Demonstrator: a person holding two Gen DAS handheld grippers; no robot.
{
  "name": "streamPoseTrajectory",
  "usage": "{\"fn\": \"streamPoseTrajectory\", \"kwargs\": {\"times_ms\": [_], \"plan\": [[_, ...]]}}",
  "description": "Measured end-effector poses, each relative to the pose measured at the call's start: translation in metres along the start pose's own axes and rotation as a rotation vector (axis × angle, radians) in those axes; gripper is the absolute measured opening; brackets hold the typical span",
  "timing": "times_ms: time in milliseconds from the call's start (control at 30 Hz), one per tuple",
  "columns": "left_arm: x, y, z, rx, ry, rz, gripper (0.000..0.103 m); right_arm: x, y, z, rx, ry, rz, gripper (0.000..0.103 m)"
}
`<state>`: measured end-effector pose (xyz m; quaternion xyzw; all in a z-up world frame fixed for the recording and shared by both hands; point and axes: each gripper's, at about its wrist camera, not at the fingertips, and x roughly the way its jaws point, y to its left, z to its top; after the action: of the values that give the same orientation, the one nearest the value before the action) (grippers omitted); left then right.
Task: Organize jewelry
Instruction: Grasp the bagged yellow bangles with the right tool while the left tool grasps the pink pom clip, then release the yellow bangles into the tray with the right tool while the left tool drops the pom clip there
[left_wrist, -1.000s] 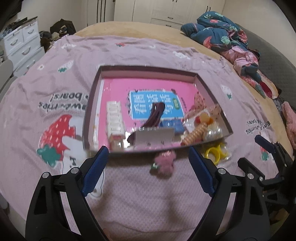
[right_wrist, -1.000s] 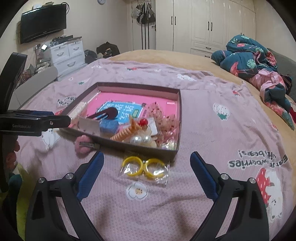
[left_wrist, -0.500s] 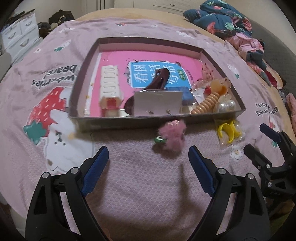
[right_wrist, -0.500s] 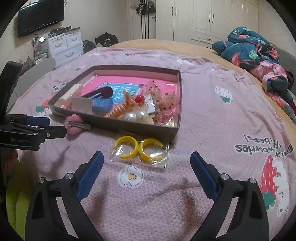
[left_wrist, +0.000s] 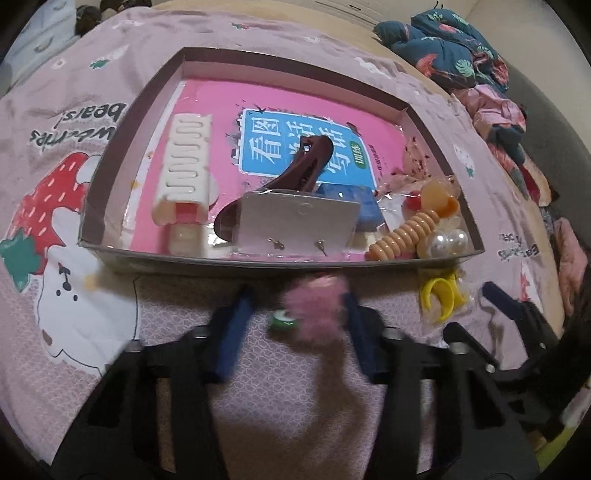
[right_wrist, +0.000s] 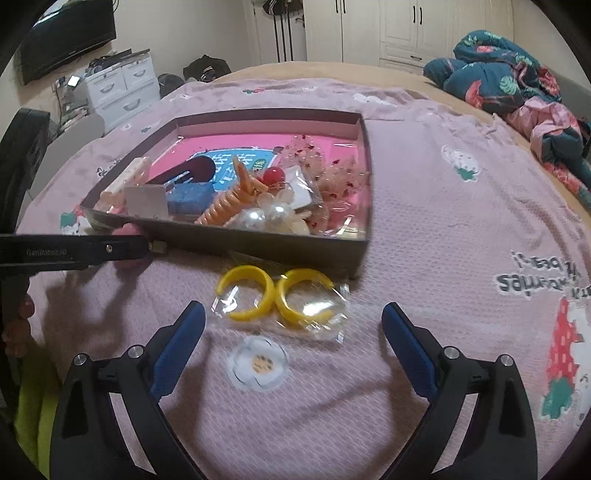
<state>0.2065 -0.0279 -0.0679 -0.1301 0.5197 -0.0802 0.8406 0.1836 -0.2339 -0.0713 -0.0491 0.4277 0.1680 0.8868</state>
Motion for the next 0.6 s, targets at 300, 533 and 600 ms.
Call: {"fn": "streamPoseTrajectory", "kwargs": {"times_ms": [300, 533, 600], "plan": [[-0.012, -0.003, -0.007, 0.021, -0.014, -0.014, 0.027, 0.020, 0.015, 0.004, -0.024, 0.035, 0.001, 0.085], [-0.030, 0.009, -0.011, 0.006, -0.046, 0.001, 0.027, 0.006, 0.029, -0.001, -0.072, 0.016, 0.069, 0.084], [-0.036, 0.013, -0.011, -0.002, -0.058, 0.006, 0.027, 0.000, 0.035, -0.002, -0.097, 0.006, 0.085, 0.084]]}}
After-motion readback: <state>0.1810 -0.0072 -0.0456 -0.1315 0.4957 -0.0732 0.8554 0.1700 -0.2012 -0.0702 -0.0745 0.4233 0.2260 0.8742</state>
